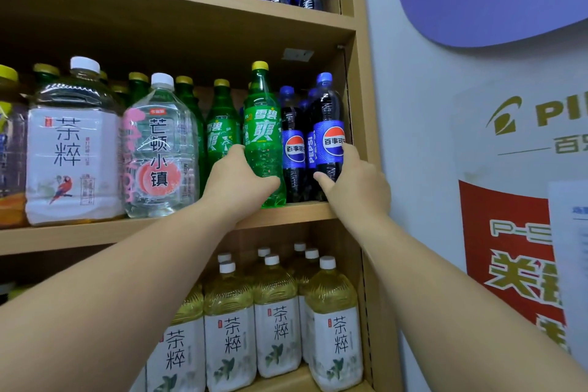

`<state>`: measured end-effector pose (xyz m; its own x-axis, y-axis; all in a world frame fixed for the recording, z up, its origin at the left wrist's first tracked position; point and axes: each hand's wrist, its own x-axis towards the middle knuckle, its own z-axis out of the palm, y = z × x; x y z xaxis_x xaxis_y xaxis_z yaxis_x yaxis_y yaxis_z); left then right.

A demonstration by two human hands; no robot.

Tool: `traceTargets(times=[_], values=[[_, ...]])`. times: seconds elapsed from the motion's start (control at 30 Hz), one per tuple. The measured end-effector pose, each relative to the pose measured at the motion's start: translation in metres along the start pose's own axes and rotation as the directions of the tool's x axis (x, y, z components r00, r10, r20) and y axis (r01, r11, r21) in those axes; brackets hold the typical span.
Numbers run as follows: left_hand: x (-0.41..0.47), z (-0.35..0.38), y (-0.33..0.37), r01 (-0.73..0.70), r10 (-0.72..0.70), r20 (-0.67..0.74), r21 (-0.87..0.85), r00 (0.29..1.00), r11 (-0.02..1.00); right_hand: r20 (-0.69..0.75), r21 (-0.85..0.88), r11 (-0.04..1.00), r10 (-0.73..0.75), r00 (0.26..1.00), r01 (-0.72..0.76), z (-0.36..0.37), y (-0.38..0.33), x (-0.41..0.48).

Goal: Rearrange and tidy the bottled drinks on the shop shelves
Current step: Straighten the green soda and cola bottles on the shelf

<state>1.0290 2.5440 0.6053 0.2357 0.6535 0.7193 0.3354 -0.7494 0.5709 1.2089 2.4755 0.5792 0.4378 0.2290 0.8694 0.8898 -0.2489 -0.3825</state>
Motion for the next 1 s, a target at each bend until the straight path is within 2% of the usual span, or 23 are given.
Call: traceTargets(times=[0.2, 0.77, 0.9, 1.0], values=[[0.001, -0.001, 0.002, 0.014, -0.014, -0.007, 0.093, 1.0, 0.996, -0.055, 0.004, 0.995, -0.101, 0.993, 0.102, 0.002, 0.004, -0.007], [0.002, 0.003, 0.001, 0.023, -0.018, -0.039, 0.112, 0.999, 0.993, 0.015, 0.101, 0.994, -0.052, 0.999, 0.05, -0.002, 0.007, -0.009], [-0.001, 0.005, 0.002, 0.022, -0.016, -0.037, 0.171, 0.999, 0.985, 0.023, 0.16, 0.987, -0.026, 0.999, 0.022, 0.0, 0.007, -0.016], [-0.012, 0.0, 0.0, -0.03, 0.041, -0.045, 0.225, 0.998, 0.974, -0.028, 0.237, 0.971, -0.038, 0.999, 0.044, 0.0, 0.004, -0.033]])
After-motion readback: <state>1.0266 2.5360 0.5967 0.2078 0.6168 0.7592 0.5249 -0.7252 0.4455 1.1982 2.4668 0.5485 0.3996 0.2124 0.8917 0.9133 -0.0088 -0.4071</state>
